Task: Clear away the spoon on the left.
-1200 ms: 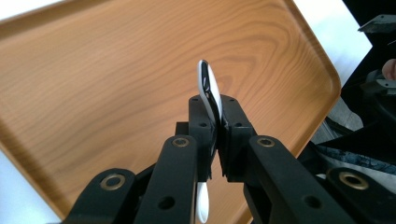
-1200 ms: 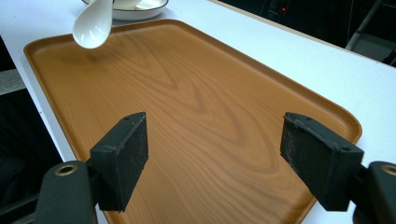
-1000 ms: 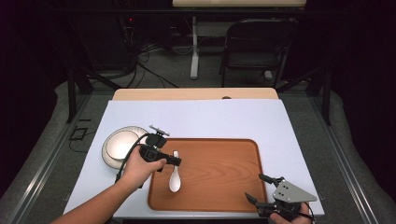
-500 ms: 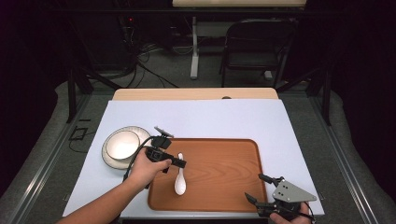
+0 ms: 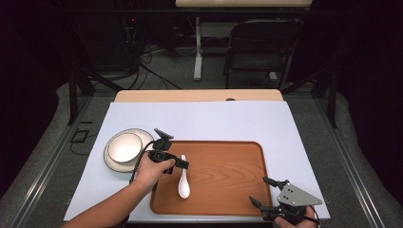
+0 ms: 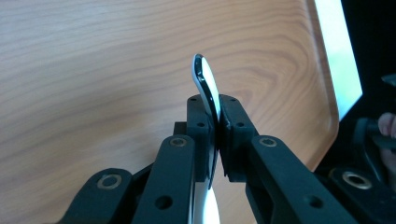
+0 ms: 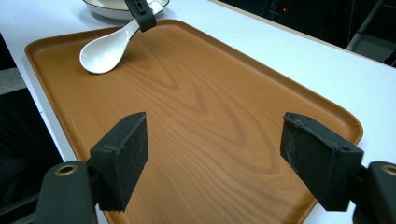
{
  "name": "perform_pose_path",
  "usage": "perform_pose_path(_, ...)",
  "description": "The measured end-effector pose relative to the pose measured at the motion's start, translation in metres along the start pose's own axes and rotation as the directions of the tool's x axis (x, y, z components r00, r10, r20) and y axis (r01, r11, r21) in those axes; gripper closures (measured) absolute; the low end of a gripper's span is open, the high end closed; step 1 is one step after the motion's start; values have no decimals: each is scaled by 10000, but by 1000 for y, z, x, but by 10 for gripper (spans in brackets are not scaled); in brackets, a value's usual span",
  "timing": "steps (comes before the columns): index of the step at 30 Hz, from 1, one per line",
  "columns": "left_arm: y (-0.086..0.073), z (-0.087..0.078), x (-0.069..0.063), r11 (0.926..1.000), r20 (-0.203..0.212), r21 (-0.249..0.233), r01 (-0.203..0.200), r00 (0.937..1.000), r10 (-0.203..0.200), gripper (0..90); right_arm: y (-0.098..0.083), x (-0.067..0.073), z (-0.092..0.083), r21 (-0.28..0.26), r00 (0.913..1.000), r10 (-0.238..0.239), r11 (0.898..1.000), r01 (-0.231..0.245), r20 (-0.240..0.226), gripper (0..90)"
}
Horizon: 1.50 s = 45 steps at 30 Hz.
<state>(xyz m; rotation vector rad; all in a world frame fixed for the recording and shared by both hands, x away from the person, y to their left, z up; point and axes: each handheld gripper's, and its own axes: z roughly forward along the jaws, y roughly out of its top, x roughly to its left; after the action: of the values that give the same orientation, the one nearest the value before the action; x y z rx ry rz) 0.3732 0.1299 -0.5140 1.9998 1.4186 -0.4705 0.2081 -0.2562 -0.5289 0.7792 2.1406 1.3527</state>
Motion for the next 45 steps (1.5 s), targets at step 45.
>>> perform_pose_path(45, -9, 13, 15, 9892, -1218, -547, 1360, 9824, -1418, 664, 0, 0, 0, -13, 10000, -2, 10000, 2, -27, 230)
